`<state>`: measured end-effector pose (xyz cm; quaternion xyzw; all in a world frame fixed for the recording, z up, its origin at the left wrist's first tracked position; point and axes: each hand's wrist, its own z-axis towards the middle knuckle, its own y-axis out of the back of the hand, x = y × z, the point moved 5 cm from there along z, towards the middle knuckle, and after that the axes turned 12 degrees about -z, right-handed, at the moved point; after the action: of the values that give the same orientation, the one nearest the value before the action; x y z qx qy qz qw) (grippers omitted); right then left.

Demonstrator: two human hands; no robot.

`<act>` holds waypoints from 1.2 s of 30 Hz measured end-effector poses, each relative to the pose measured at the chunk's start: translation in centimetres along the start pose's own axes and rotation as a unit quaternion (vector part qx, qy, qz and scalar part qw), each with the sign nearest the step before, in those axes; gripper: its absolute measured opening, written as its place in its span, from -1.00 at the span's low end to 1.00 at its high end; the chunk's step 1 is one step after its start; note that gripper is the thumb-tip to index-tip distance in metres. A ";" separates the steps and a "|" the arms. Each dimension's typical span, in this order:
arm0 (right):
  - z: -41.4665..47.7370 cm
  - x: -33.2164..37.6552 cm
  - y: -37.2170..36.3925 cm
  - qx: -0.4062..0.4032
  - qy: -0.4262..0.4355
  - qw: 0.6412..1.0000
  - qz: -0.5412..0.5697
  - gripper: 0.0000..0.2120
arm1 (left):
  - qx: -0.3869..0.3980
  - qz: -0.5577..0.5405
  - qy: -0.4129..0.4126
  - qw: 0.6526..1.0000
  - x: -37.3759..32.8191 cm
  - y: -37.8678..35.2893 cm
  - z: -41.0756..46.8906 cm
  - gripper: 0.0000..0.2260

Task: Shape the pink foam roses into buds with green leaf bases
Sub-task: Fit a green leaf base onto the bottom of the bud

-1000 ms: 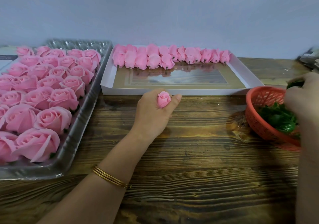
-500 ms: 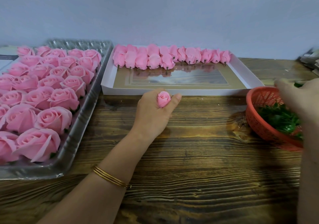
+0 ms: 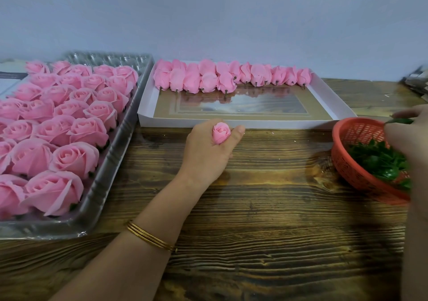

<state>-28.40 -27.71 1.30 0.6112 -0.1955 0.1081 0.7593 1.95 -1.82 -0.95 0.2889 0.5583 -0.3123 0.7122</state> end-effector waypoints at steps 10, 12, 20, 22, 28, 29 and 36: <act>-1.0 0.7 0.0 -0.009 -0.025 0.996 0.085 -0.47 | -0.002 0.008 -0.003 1.000 0.0 0.0 0.0 -0.69; -0.3 0.7 -0.2 -0.031 -0.020 0.996 0.085 -0.32 | -0.002 0.003 -0.002 1.000 0.0 0.0 0.1 -0.70; -0.5 0.4 -0.2 0.014 -0.007 0.999 0.035 -0.61 | 0.001 -0.005 -0.002 1.000 0.0 0.0 0.0 -0.74; -0.7 0.3 0.0 0.002 -0.013 1.000 0.020 -0.68 | -0.001 -0.007 -0.004 1.000 0.0 0.0 0.1 -0.73; 0.0 -0.3 0.0 -0.025 -0.019 0.999 0.005 -0.62 | -0.002 -0.008 -0.006 1.000 -0.1 0.1 0.0 -0.72; -0.2 -0.2 0.0 -0.029 -0.016 0.999 0.002 -0.63 | 0.000 -0.008 -0.005 1.000 -0.1 0.1 0.0 -0.72; -1.8 0.8 0.4 -0.018 -0.015 1.000 0.014 -0.64 | -0.001 -0.014 -0.007 1.000 -0.2 0.0 0.0 -0.71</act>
<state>-27.56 -25.93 1.69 0.5959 -0.2171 0.1061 0.7659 1.91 -1.75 -0.72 0.2783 0.5578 -0.3233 0.7120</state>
